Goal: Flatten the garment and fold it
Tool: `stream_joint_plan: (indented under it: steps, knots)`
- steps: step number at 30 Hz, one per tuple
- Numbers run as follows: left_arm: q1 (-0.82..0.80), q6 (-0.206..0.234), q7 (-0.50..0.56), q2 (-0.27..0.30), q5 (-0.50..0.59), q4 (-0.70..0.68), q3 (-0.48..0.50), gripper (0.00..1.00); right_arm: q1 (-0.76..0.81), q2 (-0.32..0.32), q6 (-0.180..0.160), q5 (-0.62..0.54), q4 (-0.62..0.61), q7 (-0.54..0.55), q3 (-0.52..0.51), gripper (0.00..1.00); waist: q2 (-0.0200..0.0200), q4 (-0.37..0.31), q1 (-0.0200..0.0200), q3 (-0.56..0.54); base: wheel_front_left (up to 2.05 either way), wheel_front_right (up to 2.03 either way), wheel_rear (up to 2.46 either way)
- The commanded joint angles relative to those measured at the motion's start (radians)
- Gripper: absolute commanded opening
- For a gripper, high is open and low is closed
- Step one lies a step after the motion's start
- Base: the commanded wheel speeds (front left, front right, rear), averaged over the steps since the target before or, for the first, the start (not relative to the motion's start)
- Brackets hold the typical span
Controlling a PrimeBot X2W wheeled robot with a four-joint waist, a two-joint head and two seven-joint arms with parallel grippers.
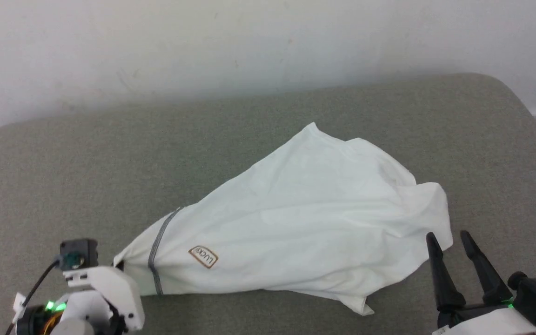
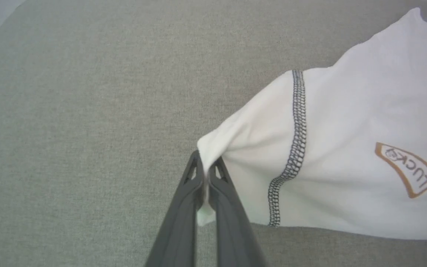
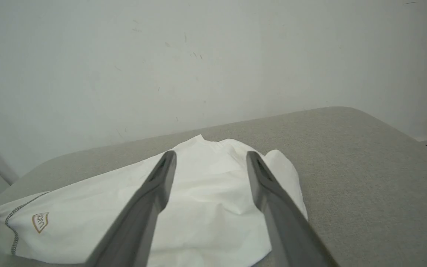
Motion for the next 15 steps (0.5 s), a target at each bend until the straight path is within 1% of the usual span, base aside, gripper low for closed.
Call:
stream_joint_plan:
  steps: [1,3,4,5,6,7,8,12,15]
  knots:
    - [0.043,0.017,-0.01,0.003,-0.012,0.004,0.017,0.0,0.005,0.003,-0.001,0.001,0.007,0.0,-0.005,1.0,-0.0001,0.003,-0.0001,0.014,0.0,0.0,0.0]
    - [0.067,0.025,-0.053,-0.012,-0.026,0.009,0.033,0.0,-0.003,0.003,-0.001,0.001,0.016,-0.001,-0.012,1.0,-0.0001,0.003,-0.0001,0.026,0.0,0.0,0.0]
    - [0.073,0.025,-0.081,-0.017,-0.025,0.014,0.034,0.49,-0.007,0.003,-0.001,0.001,0.02,-0.003,-0.013,1.0,-0.0001,0.003,-0.0001,0.031,0.0,0.0,0.0]
    - [0.078,0.02,-0.107,-0.024,-0.026,0.017,0.032,1.0,-0.011,0.003,-0.001,0.001,0.025,-0.003,-0.015,1.0,-0.0001,0.003,-0.0001,0.034,0.0,0.0,0.0]
    - [0.079,0.013,-0.139,-0.032,-0.029,0.019,0.032,1.0,-0.014,0.003,-0.001,-0.003,0.03,-0.003,-0.017,1.0,-0.0001,0.003,-0.0001,0.036,0.0,0.0,0.0]
    - [0.079,0.013,-0.139,-0.032,-0.029,0.019,0.032,1.0,-0.014,0.003,-0.001,-0.003,0.03,-0.003,-0.017,1.0,-0.0001,0.003,-0.0001,0.036,0.0,0.0,0.0]
    - [0.08,-0.002,-0.218,-0.046,-0.03,0.011,0.031,1.0,-0.017,0.003,-0.001,-0.009,0.041,0.0,-0.021,1.0,-0.0001,0.004,-0.0001,0.036,0.0,0.0,0.0]
    - [0.092,-0.022,-0.417,-0.064,-0.01,-0.012,0.031,1.0,-0.016,0.003,-0.001,-0.023,0.068,0.017,-0.035,1.0,-0.0001,0.01,-0.0001,0.017,0.0,0.0,0.0]
    - [0.102,-0.043,-0.524,-0.08,0.014,-0.038,0.014,1.0,-0.016,0.002,-0.001,-0.023,0.105,0.062,-0.048,1.0,-0.0001,0.017,-0.0001,0.003,0.0,0.0,0.0]
